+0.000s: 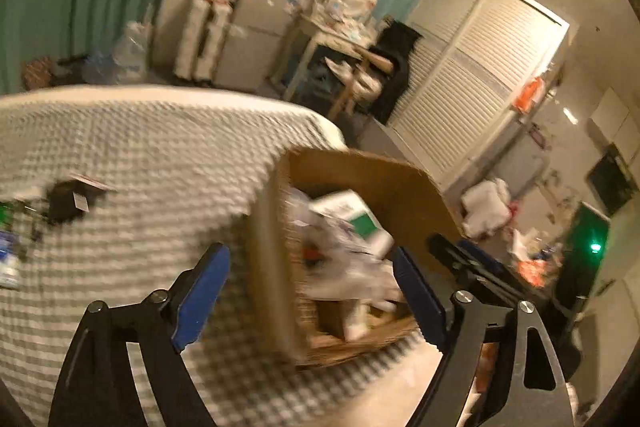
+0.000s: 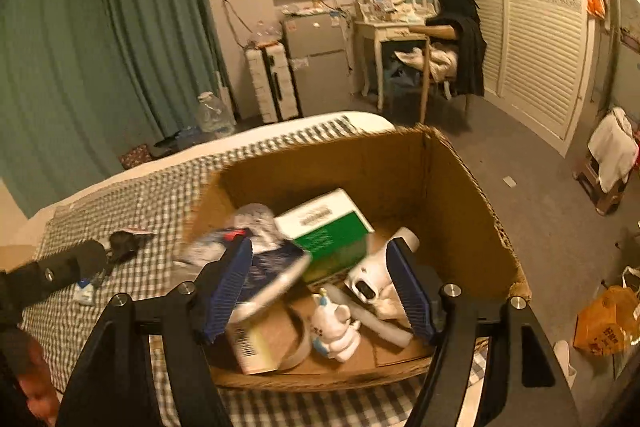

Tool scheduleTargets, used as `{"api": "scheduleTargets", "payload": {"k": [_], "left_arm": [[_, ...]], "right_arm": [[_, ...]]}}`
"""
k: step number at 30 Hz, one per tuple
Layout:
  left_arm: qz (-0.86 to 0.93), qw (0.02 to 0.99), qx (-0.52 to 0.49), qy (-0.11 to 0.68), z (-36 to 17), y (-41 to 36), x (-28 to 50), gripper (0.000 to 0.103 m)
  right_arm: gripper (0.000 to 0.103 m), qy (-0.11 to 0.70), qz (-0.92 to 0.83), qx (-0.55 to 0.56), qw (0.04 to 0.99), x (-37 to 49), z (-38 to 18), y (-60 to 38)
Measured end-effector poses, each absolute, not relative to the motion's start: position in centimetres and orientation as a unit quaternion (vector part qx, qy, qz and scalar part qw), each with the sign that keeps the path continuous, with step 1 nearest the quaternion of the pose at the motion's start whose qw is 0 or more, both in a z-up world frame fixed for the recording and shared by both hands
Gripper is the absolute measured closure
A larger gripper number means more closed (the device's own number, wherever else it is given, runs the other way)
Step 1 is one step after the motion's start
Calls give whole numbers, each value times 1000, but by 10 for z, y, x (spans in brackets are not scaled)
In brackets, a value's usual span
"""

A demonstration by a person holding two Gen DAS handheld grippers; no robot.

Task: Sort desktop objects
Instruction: 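Open both tools to drop the snack bag and bottle into the box, then move both tools back to the blue tissue pack and bead bracelet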

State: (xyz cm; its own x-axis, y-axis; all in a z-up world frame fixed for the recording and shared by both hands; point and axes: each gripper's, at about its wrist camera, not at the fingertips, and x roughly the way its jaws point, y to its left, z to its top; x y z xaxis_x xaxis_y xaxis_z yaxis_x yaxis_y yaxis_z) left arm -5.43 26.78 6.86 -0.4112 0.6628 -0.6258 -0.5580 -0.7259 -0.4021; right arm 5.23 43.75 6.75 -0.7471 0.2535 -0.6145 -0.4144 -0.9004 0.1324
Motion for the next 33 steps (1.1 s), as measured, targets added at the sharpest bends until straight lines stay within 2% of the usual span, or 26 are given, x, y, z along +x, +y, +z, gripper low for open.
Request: {"api": "scheduleTargets", "payload": {"k": [4,6,13,19,21,23,27,33], "left_arm": [[891,285,-352,-37,87,199,-55,10],[913,239,-329,-35,93,170,-57,1],[954,99,-282,-8,96,50,-76,0],[952,45,-304,-8,43,-12,-96,0],[945,36,-326,-15,18,-20,-102,0],[937,38,-347,-27,-8,-24,-107,0],[927,48,-372,-34,-48,-11,-112,0],[922,69,-379,27,-94,18,-137,0]], "right_arm": [[34,112,938,-298,136,46,80,397],[34,97,943,-299,111,38,84,373],[34,100,947,-304,34,1,74,302],[34,60,945,-321,-9,-37,42,247],[32,53,944,-326,-22,-47,28,231],[27,45,940,-337,-32,-59,13,219],[26,30,930,-364,-43,-80,-20,205],[26,20,917,-396,-46,-114,-48,197]]}}
